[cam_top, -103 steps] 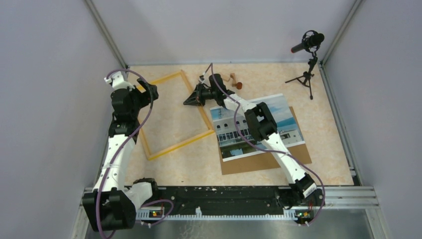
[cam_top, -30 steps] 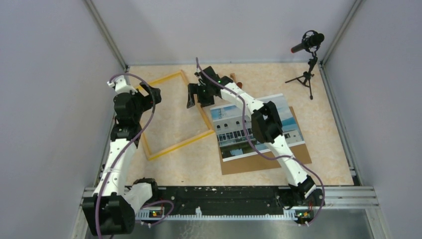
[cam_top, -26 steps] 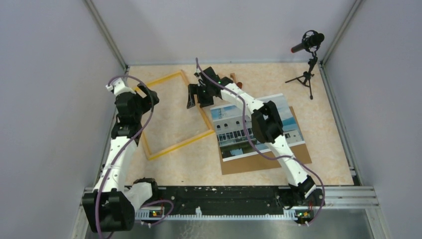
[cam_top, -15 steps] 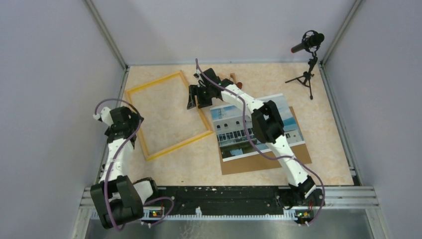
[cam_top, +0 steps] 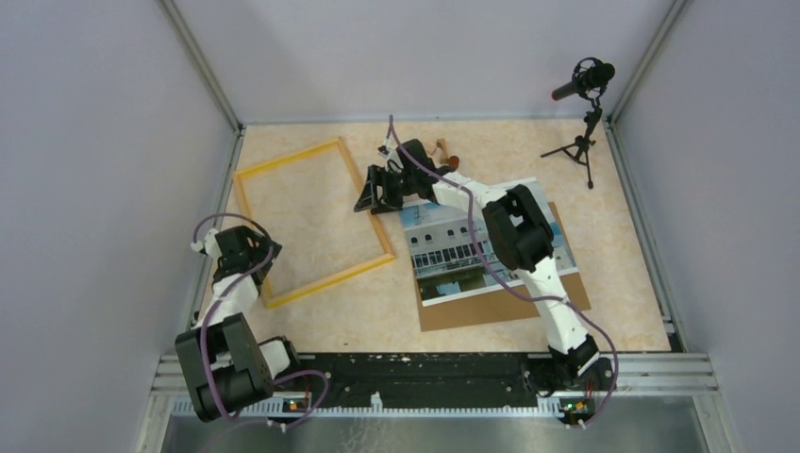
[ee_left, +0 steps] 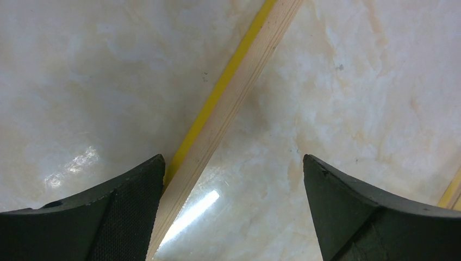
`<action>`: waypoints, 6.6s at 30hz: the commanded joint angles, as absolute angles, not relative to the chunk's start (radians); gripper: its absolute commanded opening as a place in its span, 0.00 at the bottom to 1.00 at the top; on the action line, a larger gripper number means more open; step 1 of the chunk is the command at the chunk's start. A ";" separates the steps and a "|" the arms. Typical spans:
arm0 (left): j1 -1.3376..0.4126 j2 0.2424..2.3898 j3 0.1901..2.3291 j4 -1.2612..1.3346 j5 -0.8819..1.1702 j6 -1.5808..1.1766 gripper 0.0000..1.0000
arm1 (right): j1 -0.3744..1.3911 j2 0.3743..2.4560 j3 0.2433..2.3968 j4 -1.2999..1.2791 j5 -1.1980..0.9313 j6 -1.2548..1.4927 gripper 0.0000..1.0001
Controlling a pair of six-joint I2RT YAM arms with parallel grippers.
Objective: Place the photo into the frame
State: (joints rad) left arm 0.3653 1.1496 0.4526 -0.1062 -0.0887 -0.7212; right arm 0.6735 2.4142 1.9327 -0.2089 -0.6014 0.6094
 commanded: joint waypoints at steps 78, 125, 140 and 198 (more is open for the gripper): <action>0.368 1.160 0.482 -0.109 0.158 -0.701 0.98 | 0.681 2.366 1.668 0.321 -0.897 1.007 0.49; 0.370 1.295 0.667 -0.218 -0.124 -0.479 0.58 | 0.622 2.083 1.561 -0.261 -0.436 0.411 0.61; 0.372 1.353 0.695 -0.243 -0.091 -0.431 0.22 | 0.606 2.080 1.538 -0.247 -0.441 0.422 0.62; 0.091 1.060 0.877 -0.464 0.024 -0.506 0.89 | 1.114 2.121 1.310 0.293 -0.440 -0.990 0.57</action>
